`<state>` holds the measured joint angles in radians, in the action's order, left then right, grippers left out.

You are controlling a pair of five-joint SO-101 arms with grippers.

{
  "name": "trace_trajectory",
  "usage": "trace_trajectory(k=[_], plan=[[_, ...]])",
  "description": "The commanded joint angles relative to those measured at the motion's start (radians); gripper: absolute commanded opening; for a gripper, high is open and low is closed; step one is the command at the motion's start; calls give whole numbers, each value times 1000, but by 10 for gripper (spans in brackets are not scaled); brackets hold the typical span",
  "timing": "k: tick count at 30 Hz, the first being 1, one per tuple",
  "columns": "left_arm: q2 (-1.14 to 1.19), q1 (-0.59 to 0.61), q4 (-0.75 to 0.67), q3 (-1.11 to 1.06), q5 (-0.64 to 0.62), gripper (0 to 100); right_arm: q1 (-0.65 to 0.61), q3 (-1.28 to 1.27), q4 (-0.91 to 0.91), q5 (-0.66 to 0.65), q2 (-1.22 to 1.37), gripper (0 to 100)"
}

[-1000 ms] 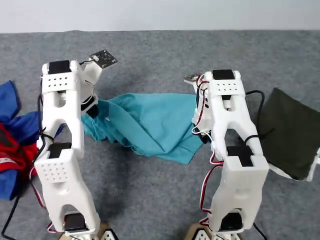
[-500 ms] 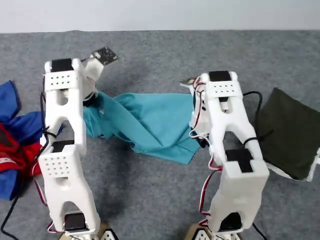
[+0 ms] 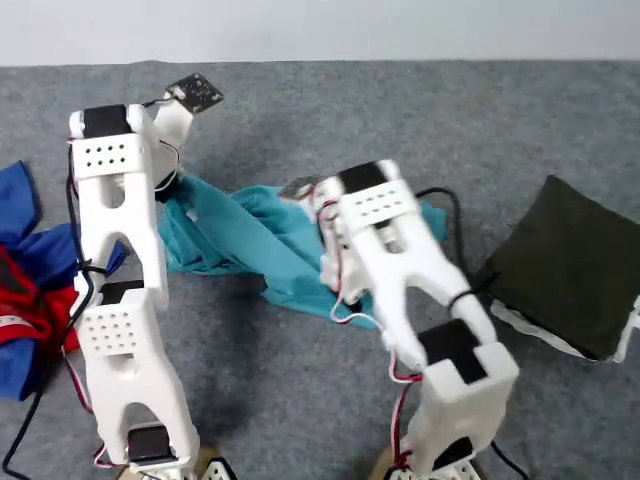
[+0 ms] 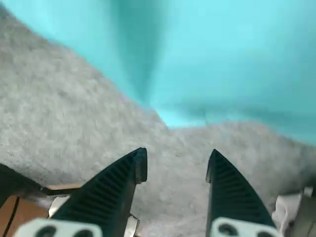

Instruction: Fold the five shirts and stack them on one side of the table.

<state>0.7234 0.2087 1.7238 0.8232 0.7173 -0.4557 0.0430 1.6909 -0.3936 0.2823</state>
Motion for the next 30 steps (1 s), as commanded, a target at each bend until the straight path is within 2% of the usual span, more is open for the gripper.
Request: trace_trajectory(k=[1,10,17,19,23,30], plan=[[-9,26,-32,-25,-9,5,-74,9,-56,-3,61,206],[-9,60,-51,-47,-9,5,-94,12,-182,-9,232,206],[-9,60,-51,-51,-9,5,-71,91,-186,-9,341,203],[-9,60,-51,-50,-9,5,-53,138,-163,-11,380,167],[-14,61,-48,-45,-9,5,-18,250,-79,-11,443,15],[-21,61,-15,27,-38,5,44,480,102,-54,455,11]])
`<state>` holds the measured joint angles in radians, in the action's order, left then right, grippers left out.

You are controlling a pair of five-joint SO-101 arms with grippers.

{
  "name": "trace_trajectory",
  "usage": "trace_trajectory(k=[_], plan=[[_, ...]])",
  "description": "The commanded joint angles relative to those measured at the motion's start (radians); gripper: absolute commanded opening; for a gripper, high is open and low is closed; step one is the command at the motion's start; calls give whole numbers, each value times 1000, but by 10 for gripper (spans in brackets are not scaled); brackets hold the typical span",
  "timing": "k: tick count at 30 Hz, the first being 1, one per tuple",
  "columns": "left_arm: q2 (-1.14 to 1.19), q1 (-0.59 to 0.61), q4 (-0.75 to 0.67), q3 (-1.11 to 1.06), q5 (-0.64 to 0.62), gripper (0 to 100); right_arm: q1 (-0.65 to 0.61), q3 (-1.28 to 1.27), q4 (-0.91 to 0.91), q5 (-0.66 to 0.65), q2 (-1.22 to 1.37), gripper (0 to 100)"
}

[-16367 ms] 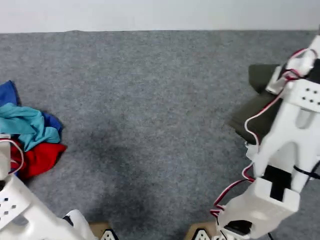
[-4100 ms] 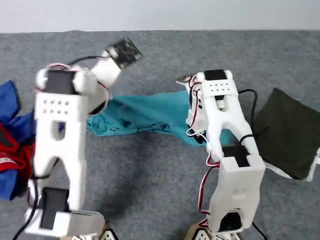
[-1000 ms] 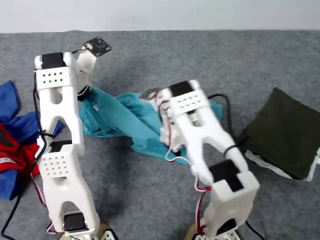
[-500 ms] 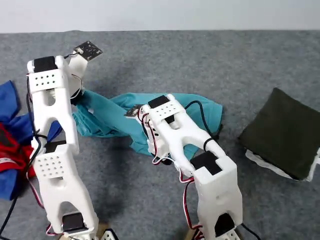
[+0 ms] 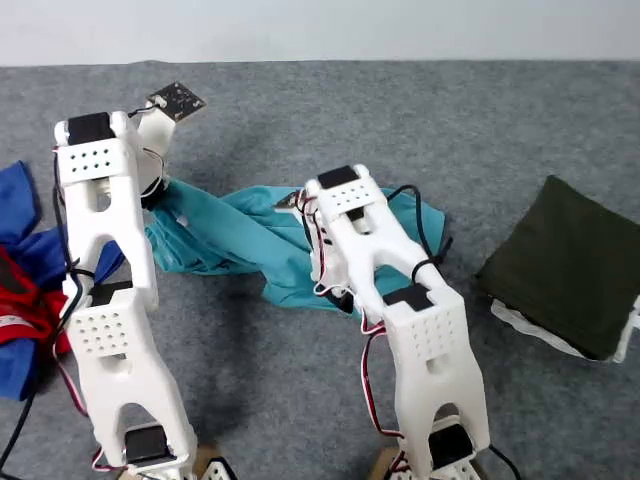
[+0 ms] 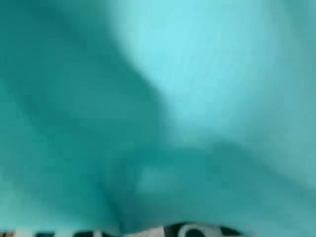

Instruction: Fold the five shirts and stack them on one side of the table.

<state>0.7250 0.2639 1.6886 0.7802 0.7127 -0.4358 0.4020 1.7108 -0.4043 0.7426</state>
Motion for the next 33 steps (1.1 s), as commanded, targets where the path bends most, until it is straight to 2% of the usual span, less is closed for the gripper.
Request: trace_trajectory(k=[1,7,11,22,33], plan=[[-23,6,40,108,-51,5,36,160,91,-49,-8,11],[-52,31,68,390,-222,5,125,227,84,-103,-245,10],[-135,29,66,499,-305,6,185,229,73,-112,-441,10],[-388,9,64,538,-365,6,325,229,-97,-109,-851,10],[-680,9,66,533,-361,6,348,229,-160,-109,-1161,10]])
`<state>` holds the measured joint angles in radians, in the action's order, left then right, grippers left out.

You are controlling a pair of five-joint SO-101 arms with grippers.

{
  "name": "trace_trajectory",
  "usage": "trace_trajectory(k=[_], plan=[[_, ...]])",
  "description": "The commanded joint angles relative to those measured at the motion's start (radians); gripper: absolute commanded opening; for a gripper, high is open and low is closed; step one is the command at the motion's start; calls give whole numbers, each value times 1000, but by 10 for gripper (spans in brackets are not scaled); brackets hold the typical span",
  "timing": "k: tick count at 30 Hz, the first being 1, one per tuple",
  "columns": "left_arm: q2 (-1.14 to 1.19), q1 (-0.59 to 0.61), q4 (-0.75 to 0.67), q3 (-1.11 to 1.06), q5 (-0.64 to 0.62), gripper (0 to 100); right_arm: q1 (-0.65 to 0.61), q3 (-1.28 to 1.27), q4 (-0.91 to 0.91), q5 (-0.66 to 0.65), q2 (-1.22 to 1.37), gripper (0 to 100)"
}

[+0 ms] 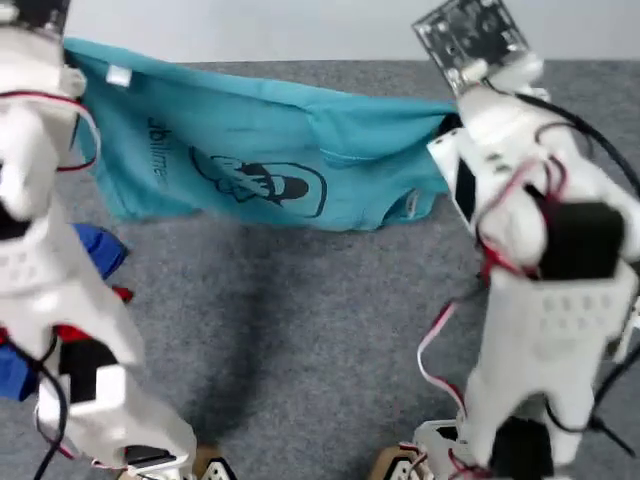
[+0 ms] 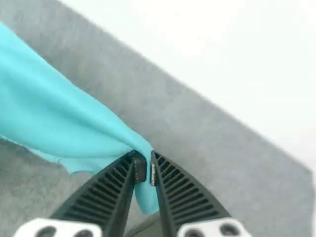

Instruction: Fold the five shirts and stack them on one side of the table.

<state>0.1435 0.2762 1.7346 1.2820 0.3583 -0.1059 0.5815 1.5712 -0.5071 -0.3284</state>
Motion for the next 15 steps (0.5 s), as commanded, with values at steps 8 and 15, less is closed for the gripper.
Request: trace_trajectory(k=[8,15], plan=[[-284,-3,21,30,69,6,84,49,-21,-12,-275,10],[-430,2,21,19,117,6,119,49,-22,-81,-400,10]])
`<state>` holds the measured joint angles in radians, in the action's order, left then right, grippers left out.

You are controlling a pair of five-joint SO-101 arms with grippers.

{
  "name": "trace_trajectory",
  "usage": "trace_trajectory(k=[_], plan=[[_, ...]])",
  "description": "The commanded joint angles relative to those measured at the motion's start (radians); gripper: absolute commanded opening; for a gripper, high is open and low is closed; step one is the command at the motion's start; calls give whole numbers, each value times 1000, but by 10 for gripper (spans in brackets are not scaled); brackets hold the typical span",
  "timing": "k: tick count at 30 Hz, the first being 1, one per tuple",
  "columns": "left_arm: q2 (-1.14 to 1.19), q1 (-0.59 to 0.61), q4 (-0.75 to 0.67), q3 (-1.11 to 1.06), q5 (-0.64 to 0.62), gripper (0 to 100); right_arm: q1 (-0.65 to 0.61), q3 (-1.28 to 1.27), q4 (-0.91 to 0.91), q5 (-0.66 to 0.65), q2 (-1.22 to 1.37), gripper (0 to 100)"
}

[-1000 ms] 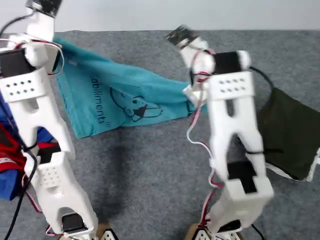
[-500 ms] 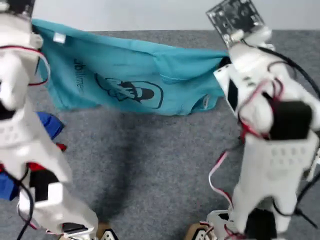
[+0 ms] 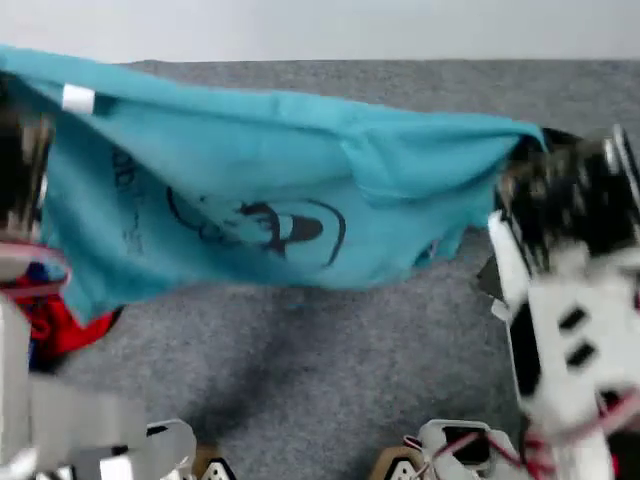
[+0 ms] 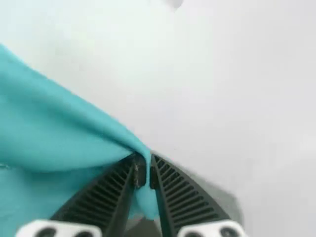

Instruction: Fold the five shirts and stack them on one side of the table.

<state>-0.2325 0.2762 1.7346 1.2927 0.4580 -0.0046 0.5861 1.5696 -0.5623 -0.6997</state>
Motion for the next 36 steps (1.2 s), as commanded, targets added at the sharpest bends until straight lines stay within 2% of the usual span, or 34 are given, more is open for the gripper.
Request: trace_trajectory(k=[1,12,23,27,30,36], plan=[[-71,3,21,-15,37,6,18,44,-21,-34,-36,10],[-258,0,17,-610,216,6,13,44,-53,-32,70,10],[-427,3,18,-697,227,6,21,44,-58,-41,-108,10],[-494,5,20,-700,227,6,22,44,-58,-92,-182,10],[-563,5,20,-742,230,5,73,44,-61,-117,-220,10],[-666,6,18,-921,351,5,111,44,-93,-138,-225,10]])
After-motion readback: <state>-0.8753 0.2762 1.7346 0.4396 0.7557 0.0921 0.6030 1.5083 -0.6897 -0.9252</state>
